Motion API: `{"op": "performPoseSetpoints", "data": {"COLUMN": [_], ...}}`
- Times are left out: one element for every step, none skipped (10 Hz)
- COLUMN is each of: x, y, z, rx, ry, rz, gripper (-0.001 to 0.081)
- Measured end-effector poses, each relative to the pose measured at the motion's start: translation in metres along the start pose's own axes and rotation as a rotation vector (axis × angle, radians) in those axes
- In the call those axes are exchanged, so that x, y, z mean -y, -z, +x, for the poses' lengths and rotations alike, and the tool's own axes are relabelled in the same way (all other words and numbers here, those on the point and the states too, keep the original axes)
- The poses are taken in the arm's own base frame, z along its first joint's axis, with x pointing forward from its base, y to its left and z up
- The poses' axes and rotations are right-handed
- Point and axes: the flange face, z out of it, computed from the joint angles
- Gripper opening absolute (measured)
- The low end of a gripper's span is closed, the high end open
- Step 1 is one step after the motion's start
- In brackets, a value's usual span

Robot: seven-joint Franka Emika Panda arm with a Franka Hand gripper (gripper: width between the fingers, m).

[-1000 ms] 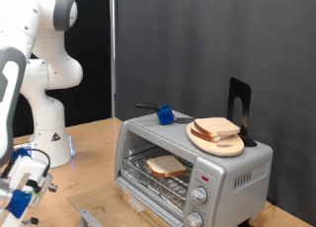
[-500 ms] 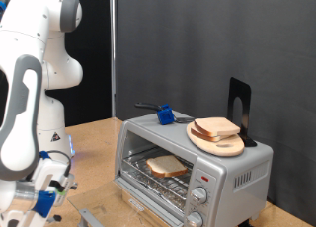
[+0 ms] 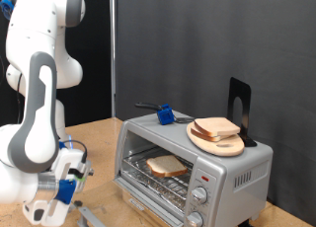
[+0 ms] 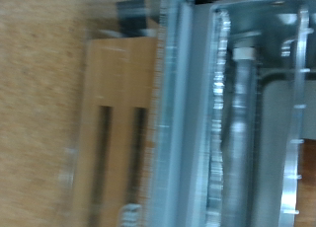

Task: Make a piece of toast with the oven

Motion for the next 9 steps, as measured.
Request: {"op": "performPoseSetpoints", "data": {"x": [0.006, 0.014, 0.022, 0.030, 0.040, 0.049, 0.059, 0.069, 0.079], "y": [0.003, 0.008, 0.012, 0.014, 0.016, 0.017, 0.017, 0.015, 0.011], "z": [-0.008, -0.017, -0.025, -0.033, -0.041, -0.049, -0.056, -0.063, -0.070], "rx": [0.015, 0.036, 0.044, 0.044, 0.042, 0.039, 0.036, 0.036, 0.040], "ry": [0.025, 0.048, 0.063, 0.079, 0.095, 0.109, 0.123, 0.138, 0.151], "rz": [0.034, 0.082, 0.123, 0.151, 0.171, 0.186, 0.199, 0.208, 0.213], "gripper": [0.0800, 0.0800, 0.0800, 0.0800, 0.0800, 0.0800, 0.0800, 0.0800, 0.0800]}}
